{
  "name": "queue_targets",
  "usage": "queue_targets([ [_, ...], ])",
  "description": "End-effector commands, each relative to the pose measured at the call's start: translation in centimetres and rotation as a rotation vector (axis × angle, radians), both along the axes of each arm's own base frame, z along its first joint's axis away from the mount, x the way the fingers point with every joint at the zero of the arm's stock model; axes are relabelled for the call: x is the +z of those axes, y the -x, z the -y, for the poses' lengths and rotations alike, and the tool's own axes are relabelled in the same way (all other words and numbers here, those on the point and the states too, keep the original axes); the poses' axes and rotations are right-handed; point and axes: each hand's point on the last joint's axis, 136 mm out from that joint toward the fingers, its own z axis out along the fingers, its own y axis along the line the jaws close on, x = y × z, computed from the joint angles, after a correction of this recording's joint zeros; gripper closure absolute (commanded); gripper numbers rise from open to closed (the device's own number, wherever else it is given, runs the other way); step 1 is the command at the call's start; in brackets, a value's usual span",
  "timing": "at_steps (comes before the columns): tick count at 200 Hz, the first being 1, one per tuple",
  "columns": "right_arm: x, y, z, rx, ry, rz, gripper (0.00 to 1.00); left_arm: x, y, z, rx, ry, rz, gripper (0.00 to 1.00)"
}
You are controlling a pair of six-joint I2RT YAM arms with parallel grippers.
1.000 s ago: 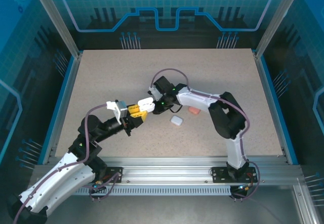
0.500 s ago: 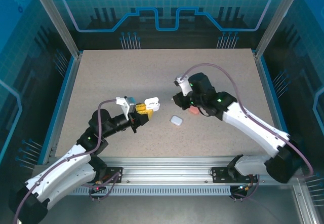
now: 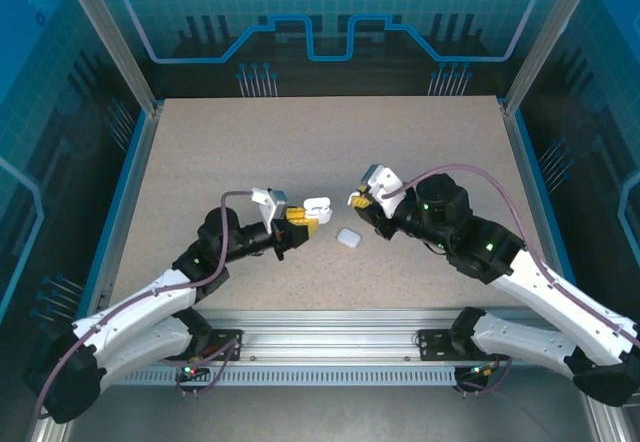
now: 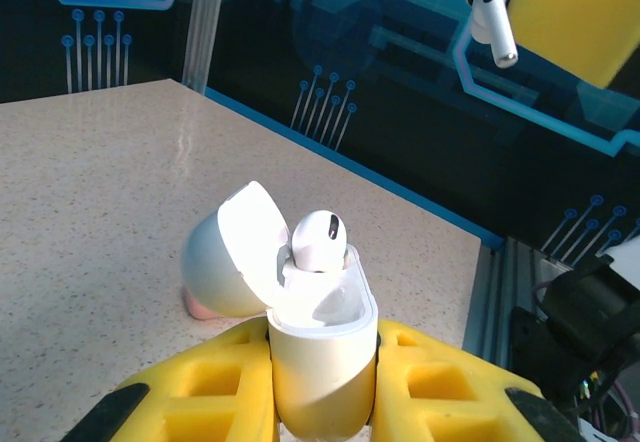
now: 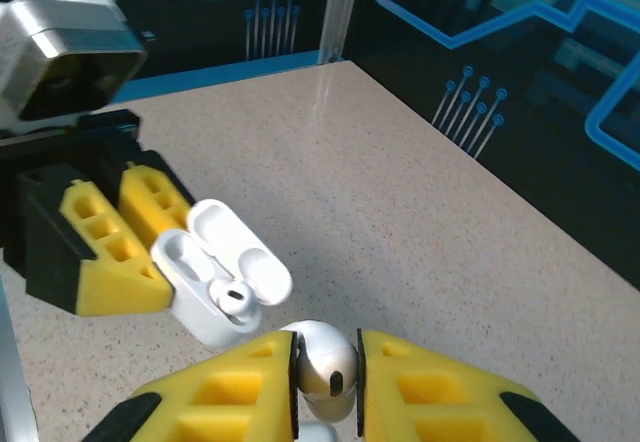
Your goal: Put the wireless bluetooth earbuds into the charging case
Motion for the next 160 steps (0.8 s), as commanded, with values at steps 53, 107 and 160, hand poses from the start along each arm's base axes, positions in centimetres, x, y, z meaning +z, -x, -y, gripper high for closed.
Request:
queue_targets([
  [53, 0.2, 0.3, -3.9, 0.070, 0.138, 0.149, 0.79, 4.1, 0.9, 1.5, -0.092, 0.056, 0.116, 1.00],
  [107, 0.5, 0.2, -5.7, 0.100, 0.135, 0.161, 0.79, 4.1, 1.0, 1.5, -0.095, 0.054, 0.120, 1.00],
  [160, 0.3, 0.0, -6.5, 0.111, 0.154, 0.159, 0.79, 4.0, 1.0, 1.5, -0.095, 0.050, 0.124, 1.00],
])
